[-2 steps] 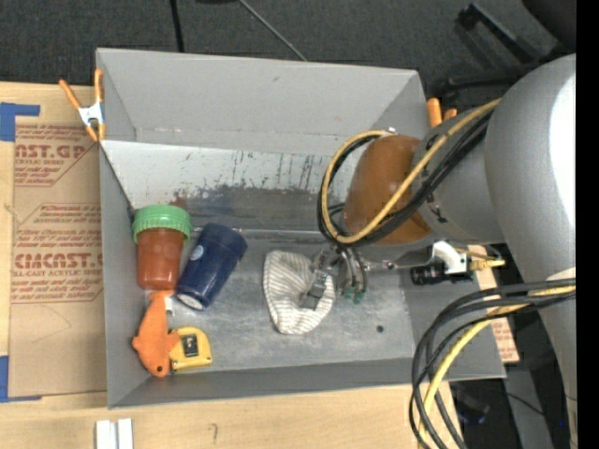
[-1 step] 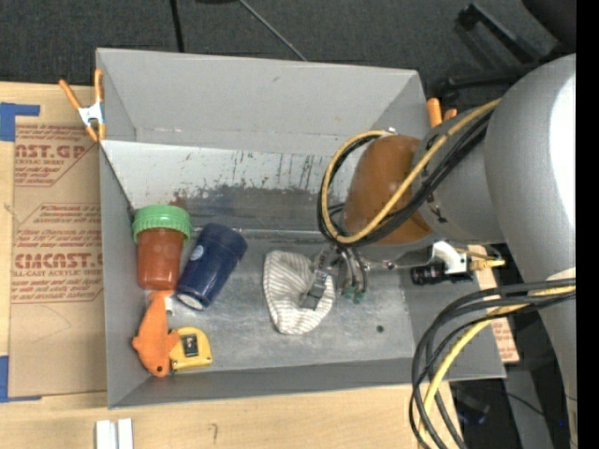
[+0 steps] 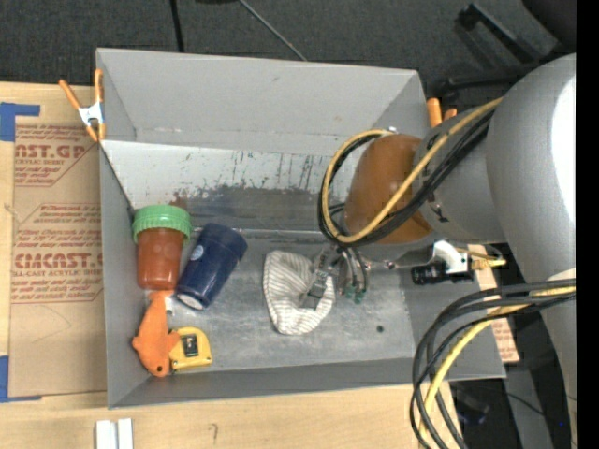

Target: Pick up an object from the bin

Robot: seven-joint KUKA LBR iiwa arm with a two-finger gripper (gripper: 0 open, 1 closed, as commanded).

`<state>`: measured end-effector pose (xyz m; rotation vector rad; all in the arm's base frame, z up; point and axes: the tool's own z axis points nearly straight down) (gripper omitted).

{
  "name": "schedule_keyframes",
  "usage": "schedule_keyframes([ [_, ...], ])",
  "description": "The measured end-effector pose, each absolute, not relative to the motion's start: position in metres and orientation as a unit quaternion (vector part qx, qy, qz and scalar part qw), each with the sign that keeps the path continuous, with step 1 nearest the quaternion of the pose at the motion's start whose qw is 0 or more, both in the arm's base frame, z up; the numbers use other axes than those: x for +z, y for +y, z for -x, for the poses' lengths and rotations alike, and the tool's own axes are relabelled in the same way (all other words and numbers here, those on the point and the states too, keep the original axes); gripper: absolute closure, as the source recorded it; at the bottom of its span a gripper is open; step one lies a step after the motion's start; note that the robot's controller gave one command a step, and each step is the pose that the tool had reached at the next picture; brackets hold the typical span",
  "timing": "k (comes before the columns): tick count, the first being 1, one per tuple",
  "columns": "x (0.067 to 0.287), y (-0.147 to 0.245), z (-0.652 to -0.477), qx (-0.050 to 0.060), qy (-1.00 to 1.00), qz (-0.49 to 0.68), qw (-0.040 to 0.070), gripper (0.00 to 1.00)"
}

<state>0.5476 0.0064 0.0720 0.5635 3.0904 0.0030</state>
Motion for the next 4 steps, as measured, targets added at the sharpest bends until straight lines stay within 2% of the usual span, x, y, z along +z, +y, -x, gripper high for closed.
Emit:
schedule_keyframes([
  [2, 0.09, 0.007, -0.548, 0.001, 0.984, -0.179, 0.0, 1.0],
  [4, 0.094, 0.007, -0.547, 0.001, 0.984, -0.179, -0.001, 1.0],
])
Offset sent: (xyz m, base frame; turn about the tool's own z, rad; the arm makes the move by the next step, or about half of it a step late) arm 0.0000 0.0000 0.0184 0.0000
